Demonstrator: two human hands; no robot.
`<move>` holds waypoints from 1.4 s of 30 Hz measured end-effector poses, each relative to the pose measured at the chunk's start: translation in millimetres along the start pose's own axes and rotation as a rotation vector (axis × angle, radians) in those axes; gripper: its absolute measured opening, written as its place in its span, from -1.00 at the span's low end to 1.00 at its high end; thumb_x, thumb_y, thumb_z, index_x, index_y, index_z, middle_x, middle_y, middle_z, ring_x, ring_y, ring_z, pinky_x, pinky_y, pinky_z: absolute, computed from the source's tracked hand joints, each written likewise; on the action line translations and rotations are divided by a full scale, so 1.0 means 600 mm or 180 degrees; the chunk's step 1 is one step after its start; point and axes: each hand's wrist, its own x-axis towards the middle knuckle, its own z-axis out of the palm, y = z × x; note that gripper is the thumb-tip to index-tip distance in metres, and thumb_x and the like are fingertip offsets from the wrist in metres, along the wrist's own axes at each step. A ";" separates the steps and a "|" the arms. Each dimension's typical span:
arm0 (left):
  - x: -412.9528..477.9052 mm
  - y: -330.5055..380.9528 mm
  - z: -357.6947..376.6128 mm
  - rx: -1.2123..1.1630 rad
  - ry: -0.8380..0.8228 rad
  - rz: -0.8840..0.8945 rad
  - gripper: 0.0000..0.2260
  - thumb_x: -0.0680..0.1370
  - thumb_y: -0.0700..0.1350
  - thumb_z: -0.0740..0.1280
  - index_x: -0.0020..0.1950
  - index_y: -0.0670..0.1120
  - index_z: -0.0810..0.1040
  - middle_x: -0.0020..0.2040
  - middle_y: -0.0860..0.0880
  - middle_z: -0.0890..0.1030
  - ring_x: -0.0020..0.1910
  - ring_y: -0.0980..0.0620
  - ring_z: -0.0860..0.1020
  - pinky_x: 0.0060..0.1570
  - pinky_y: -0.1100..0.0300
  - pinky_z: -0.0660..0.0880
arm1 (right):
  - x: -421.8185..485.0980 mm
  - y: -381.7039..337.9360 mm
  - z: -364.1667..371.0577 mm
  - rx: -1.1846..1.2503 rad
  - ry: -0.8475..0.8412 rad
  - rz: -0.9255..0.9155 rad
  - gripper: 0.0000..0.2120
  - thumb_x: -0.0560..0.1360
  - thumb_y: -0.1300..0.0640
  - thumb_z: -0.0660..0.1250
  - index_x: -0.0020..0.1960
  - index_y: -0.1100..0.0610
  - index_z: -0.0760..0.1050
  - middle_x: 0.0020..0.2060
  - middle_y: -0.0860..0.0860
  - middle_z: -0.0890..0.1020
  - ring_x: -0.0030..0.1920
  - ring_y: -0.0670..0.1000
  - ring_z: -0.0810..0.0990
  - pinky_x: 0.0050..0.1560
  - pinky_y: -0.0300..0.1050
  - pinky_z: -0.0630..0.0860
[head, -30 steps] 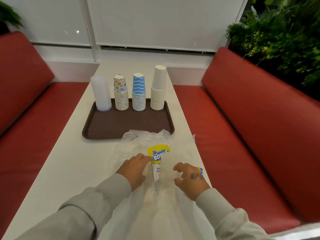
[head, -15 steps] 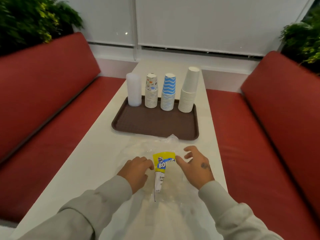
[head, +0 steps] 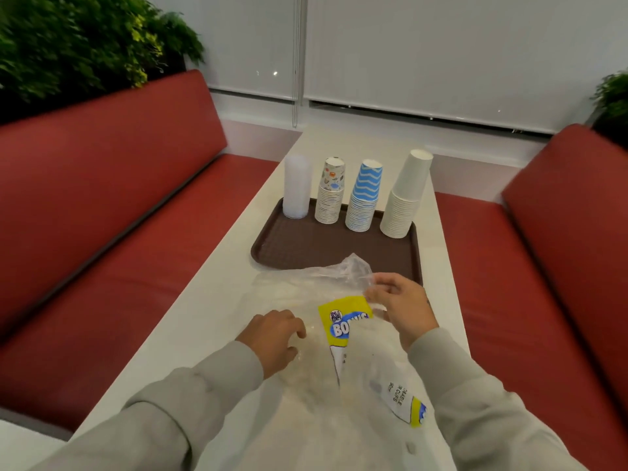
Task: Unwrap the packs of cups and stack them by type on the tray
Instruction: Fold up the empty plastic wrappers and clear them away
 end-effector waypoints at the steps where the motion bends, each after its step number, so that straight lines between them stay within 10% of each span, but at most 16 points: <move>1: 0.004 -0.004 -0.009 -0.0194 0.0129 -0.0030 -0.74 0.57 0.00 0.35 0.25 0.07 0.52 0.25 0.10 0.50 0.28 0.04 0.45 0.31 0.16 0.31 | -0.001 -0.011 0.000 0.0173 -0.0095 -0.0019 -0.80 0.49 0.38 0.40 0.03 0.14 0.61 -0.21 0.06 0.65 -0.16 0.03 0.63 -0.20 -0.11 0.58; 9: 0.017 0.002 -0.112 -0.0948 0.1875 0.0059 -0.82 0.42 0.04 0.51 -0.24 0.09 0.51 -0.31 0.17 0.53 -0.31 0.19 0.50 -0.21 0.20 0.52 | 0.003 -0.053 -0.013 0.0461 -0.0131 -0.0224 -0.79 0.53 0.35 0.38 0.11 0.14 0.59 -0.10 0.13 0.65 -0.12 0.09 0.66 -0.20 -0.07 0.58; 16: 0.024 0.024 -0.173 -0.1605 0.2726 -0.0308 -0.57 0.38 0.02 0.57 -0.06 0.07 0.30 -0.40 0.01 0.47 -0.44 0.01 0.43 -0.39 0.14 0.44 | 0.004 -0.070 -0.027 0.0839 -0.0157 -0.0245 -0.76 0.52 0.38 0.39 0.13 0.15 0.59 -0.10 0.07 0.69 -0.09 0.06 0.70 -0.22 -0.10 0.62; 20: 0.040 0.020 -0.193 -0.1031 0.2463 -0.0219 -0.54 0.40 0.06 0.56 0.26 0.08 0.53 -0.27 0.06 0.42 -0.29 0.05 0.42 -0.30 0.21 0.37 | 0.002 -0.073 -0.026 0.1031 -0.0285 -0.0237 -0.72 0.50 0.40 0.39 0.18 0.19 0.56 -0.11 0.09 0.67 -0.14 0.03 0.70 -0.24 -0.10 0.62; 25: 0.054 0.013 -0.191 -0.0615 0.2379 0.0023 -0.86 0.38 -0.11 0.58 -0.18 -0.08 0.64 0.08 -0.05 0.54 0.06 -0.08 0.47 -0.05 0.16 0.35 | -0.005 -0.077 -0.024 0.1120 -0.0470 -0.0269 -0.65 0.47 0.41 0.41 0.22 0.19 0.53 -0.11 0.10 0.70 -0.09 0.11 0.71 -0.17 0.00 0.64; 34: 0.057 0.052 -0.204 -0.2266 0.1793 -0.0382 -0.89 0.54 -0.16 0.42 -0.09 -0.07 0.50 -0.34 0.05 0.56 -0.45 0.18 0.45 -0.48 0.43 0.35 | -0.028 -0.067 -0.014 0.1028 -0.0882 -0.0065 -0.62 0.46 0.27 0.46 0.25 0.12 0.52 0.11 0.14 0.68 0.13 0.23 0.67 0.15 0.32 0.57; 42: 0.069 0.053 -0.244 -0.2831 0.0916 0.0121 -0.77 0.38 0.06 0.38 -0.04 0.03 0.69 -0.07 0.00 0.70 -0.01 0.03 0.64 0.05 0.16 0.55 | -0.016 -0.087 -0.003 0.0552 -0.0462 -0.0565 -0.65 0.42 0.29 0.52 0.17 0.13 0.58 0.00 0.08 0.73 0.04 0.14 0.71 0.12 0.17 0.63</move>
